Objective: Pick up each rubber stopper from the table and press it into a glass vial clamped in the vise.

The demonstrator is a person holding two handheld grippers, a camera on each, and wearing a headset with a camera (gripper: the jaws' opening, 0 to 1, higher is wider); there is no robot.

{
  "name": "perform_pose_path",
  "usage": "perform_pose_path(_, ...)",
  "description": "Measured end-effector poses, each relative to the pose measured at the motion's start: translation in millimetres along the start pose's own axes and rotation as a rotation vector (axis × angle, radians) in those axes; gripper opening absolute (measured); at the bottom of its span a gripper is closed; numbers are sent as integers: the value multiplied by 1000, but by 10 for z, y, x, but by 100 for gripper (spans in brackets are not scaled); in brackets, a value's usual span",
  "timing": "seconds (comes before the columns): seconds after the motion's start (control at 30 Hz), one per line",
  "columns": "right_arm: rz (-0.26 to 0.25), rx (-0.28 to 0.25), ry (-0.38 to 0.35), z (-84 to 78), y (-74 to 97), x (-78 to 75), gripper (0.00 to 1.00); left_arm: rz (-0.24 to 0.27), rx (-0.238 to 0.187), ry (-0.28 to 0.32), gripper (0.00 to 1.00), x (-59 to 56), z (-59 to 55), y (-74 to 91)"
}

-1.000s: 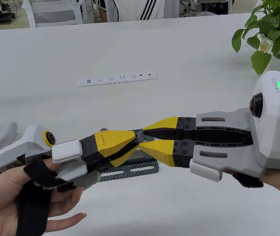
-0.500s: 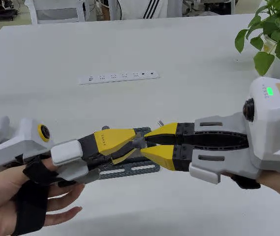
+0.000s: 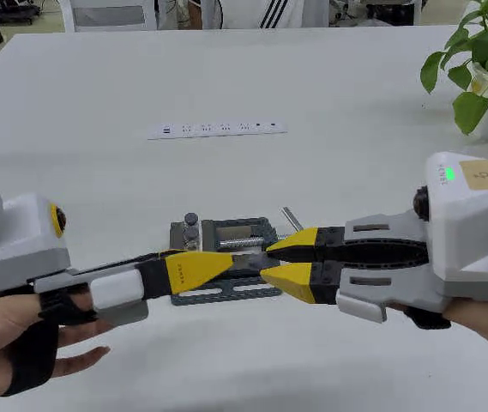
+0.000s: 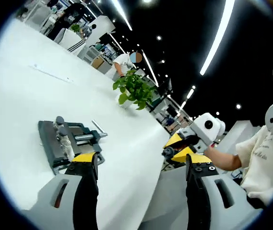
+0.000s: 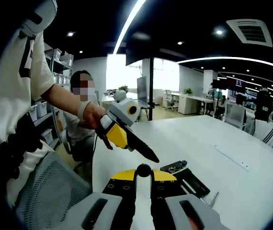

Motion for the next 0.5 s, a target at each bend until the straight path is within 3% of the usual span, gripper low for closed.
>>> perform_pose_path(0.07,10,15,-17,-37,-26,-15,5,65,25,-48,79,66,-39,21)
perform_pose_path(0.13,15,24,-20,-57,-44,-25,5,99,1,-59,84,99,-25,38)
perform_pose_path(0.3,35,62,-37,-124,-90,-51,5,202,39,-171,94,212,-77,135)
perform_pose_path(0.4,49,79,-48,-155,-115,-70,5,247,47,-229,98,253,-83,195)
perform_pose_path(0.47,52,85,-52,-166,-133,-79,5,254,31,-229,99,254,-63,223)
perform_pose_path(0.5,55,89,-52,-171,-146,-77,5,304,53,-275,99,315,-62,265)
Point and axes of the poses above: the centre of the closed fingertips' face, and the gripper's own axes: y roughly backward along the fingers, x roughly to its left, z roughly out of its top, the point moved 5 cm from there along y, roughly backward along the fingers, and after that the axes turned 14 degrees about x, right-handed, at the moved point
